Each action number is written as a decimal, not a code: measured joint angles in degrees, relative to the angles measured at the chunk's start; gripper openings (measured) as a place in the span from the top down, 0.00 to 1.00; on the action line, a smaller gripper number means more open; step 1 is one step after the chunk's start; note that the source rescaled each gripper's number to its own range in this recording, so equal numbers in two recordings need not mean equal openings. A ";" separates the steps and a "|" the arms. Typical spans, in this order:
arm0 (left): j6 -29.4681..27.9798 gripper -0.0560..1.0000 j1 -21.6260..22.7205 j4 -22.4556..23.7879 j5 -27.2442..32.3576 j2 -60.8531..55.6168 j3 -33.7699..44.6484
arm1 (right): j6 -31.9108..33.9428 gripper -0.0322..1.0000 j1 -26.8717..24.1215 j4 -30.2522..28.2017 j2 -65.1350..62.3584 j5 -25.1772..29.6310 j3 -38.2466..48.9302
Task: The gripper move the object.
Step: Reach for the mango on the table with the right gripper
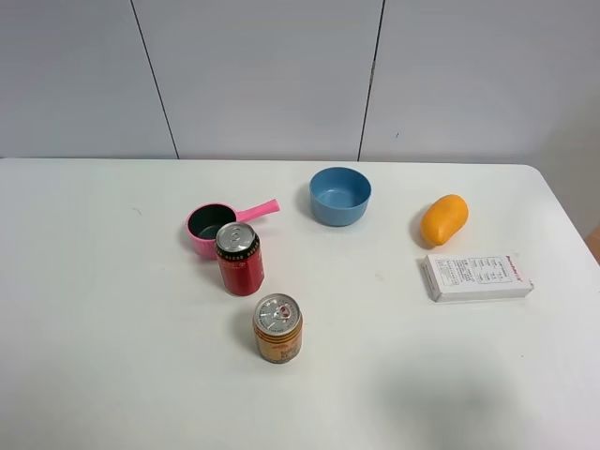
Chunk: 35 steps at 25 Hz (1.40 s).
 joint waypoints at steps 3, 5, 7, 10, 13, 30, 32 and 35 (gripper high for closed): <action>0.00 0.00 0.00 0.00 0.00 0.00 0.00 | 0.00 0.03 0.00 0.00 0.00 0.00 0.00; 0.00 0.00 0.00 0.00 0.00 0.00 0.00 | 0.00 0.03 0.00 0.00 0.00 0.00 0.00; 0.00 0.00 0.00 0.00 0.00 0.00 0.00 | 0.00 0.03 0.00 0.00 0.00 0.00 0.00; 0.00 0.00 0.00 0.00 0.00 0.00 0.00 | 0.00 0.03 0.00 0.00 0.00 0.00 0.00; 0.00 0.00 0.00 0.00 0.00 0.00 0.00 | 0.00 0.01 0.00 0.00 0.00 0.00 0.00; 0.00 0.00 0.00 0.00 0.00 0.00 0.00 | 2.65 0.02 0.00 -4.83 1.22 -1.51 -2.47; 0.00 0.00 0.00 0.00 0.00 0.00 0.00 | 4.87 0.08 0.00 -5.70 3.89 -1.40 -4.10; 0.00 0.00 0.00 0.00 0.00 0.00 0.00 | 6.66 0.12 0.00 -6.28 10.46 0.09 -7.75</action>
